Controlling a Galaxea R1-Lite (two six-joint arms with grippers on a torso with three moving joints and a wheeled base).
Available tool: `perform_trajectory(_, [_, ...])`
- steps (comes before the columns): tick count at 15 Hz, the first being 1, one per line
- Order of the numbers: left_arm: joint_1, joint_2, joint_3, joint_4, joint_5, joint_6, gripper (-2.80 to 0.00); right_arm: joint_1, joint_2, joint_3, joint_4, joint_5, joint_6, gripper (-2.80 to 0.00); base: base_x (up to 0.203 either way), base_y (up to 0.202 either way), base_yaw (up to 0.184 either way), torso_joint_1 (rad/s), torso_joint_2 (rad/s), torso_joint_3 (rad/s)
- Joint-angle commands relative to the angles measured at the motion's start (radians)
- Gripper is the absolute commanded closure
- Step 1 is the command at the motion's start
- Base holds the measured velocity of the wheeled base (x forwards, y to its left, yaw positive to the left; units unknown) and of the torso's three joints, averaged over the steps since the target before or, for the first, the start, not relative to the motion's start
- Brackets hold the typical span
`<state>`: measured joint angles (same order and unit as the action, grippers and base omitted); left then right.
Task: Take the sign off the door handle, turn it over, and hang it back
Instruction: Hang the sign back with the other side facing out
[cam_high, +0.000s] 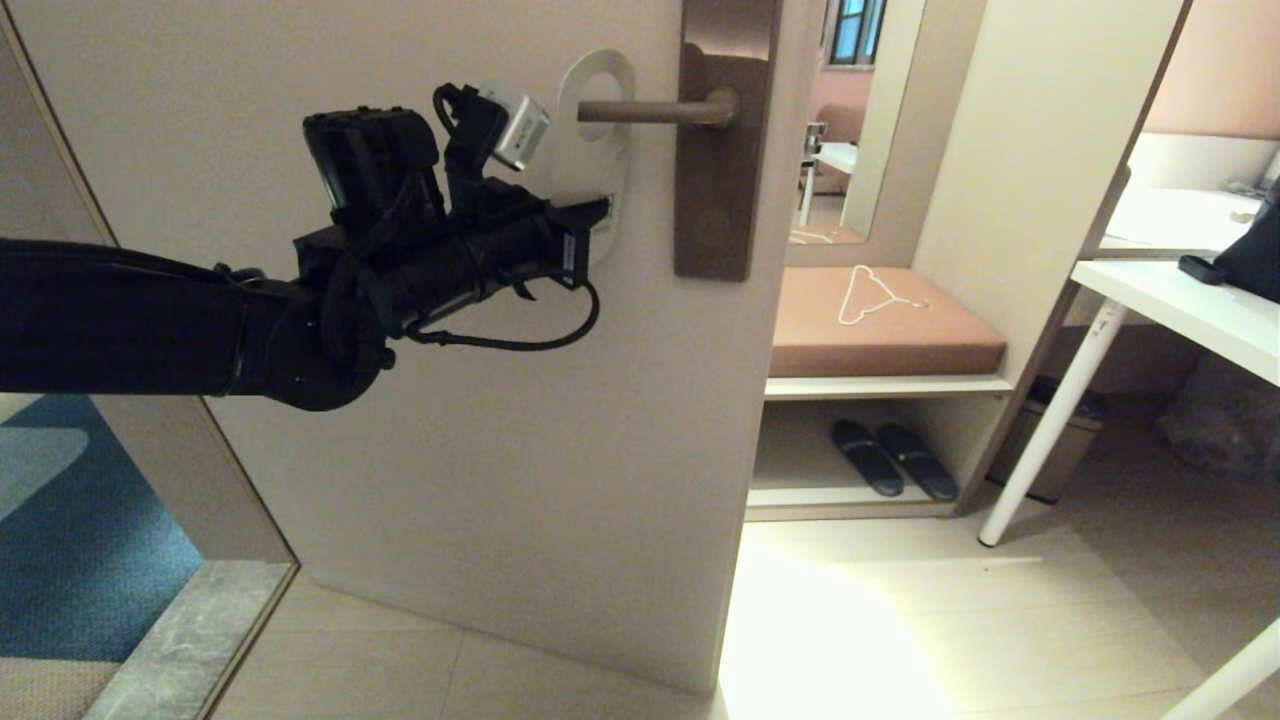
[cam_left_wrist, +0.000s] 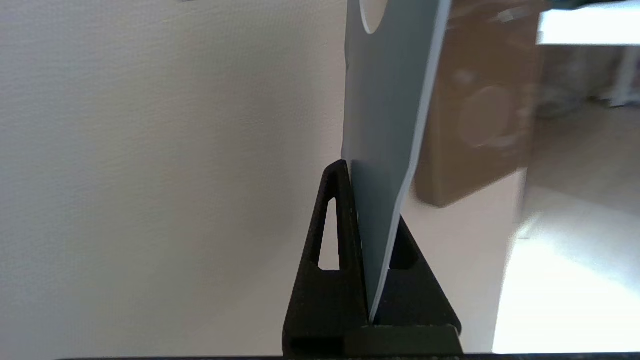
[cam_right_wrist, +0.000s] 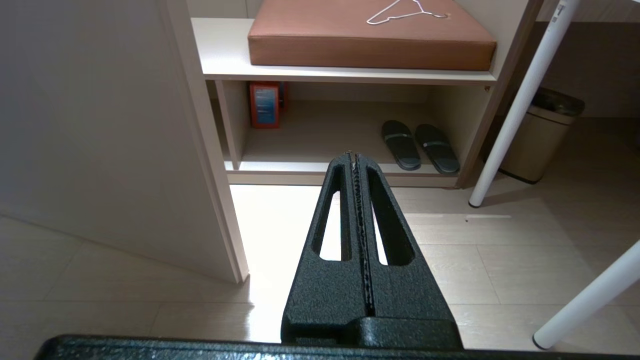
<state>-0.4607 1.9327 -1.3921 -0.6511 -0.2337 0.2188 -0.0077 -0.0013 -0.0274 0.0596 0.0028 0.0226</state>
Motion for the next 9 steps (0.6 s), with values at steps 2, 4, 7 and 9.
perform_trajectory(2, [-0.023,-0.021,0.006,-0.002,0.018,0.014,0.00,0.000,0.001,0.000,0.000,0.000,0.000,0.00,0.000,0.000,0.000,0.000,0.00,0.000])
perform_trajectory(4, [-0.050,-0.047,0.016,0.028,0.054,0.023,0.00,0.000,0.001,0.000,0.000,0.000,0.000,0.00,0.000,0.000,0.000,0.000,0.00,0.000])
perform_trajectory(7, [-0.095,-0.067,0.019,0.040,0.110,0.024,0.00,0.000,0.001,0.000,0.000,0.000,0.000,0.00,0.000,0.000,0.000,0.000,0.00,0.000])
perform_trajectory(9, [-0.111,-0.068,0.019,0.056,0.146,0.026,0.00,0.000,0.001,0.000,0.000,0.000,0.000,0.00,0.000,0.000,0.000,0.000,0.00,0.000])
